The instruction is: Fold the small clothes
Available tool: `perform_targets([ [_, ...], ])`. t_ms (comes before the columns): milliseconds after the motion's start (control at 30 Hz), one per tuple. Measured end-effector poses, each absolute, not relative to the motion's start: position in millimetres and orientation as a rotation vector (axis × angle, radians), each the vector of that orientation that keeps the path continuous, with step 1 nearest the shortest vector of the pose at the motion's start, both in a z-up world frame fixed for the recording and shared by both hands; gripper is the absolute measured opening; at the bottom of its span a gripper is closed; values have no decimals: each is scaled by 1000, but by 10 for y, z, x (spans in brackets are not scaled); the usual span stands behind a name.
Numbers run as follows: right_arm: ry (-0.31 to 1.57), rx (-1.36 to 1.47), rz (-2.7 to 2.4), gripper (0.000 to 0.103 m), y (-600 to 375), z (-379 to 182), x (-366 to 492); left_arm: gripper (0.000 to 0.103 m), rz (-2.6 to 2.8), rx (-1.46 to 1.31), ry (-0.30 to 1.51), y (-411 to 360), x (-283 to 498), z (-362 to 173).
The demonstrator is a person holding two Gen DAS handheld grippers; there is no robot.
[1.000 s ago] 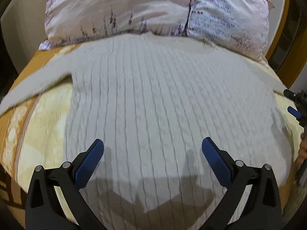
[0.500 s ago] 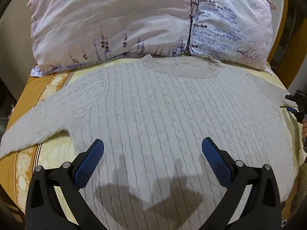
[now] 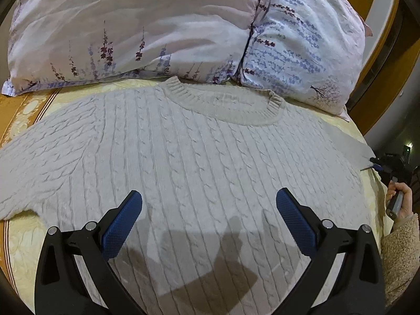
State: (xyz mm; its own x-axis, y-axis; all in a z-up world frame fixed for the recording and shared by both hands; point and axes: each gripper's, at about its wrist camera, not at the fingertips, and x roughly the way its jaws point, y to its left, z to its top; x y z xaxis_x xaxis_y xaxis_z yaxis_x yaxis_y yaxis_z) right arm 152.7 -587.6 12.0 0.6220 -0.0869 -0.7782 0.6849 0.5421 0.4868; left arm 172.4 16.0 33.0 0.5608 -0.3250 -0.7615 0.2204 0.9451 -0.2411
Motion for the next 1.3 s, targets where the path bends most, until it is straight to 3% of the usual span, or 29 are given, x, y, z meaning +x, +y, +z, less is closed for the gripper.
perform_targets([
  [233, 709, 652, -488, 8, -5510, 537, 1688, 102, -360, -218, 921, 297, 1837, 274],
  [433, 659, 509, -184, 8, -4537, 1014, 1941, 102, -398, -334, 916, 412, 1888, 223],
  [567, 740, 429, 74, 8, -3676, 943, 2112, 102, -434, -372, 911, 400, 1881, 204],
  [700, 922, 347, 257, 8, -2908, 510, 2192, 102, -472, -406, 908, 384, 1878, 180],
  [833, 1026, 362, 271, 17, -2737, 181, 2147, 100, -499, -422, 919, 348, 1869, 171],
  [900, 1014, 461, 278, 33, -2883, 193, 2107, 100, -511, -423, 929, 317, 1872, 165],
  [1000, 967, 554, 224, 47, -3108, 269, 2059, 99, -539, -436, 950, 227, 1903, 160],
  [1300, 876, 790, -11, 46, -3858, 240, 1883, 98, -608, -455, 977, -38, 1926, 153],
])
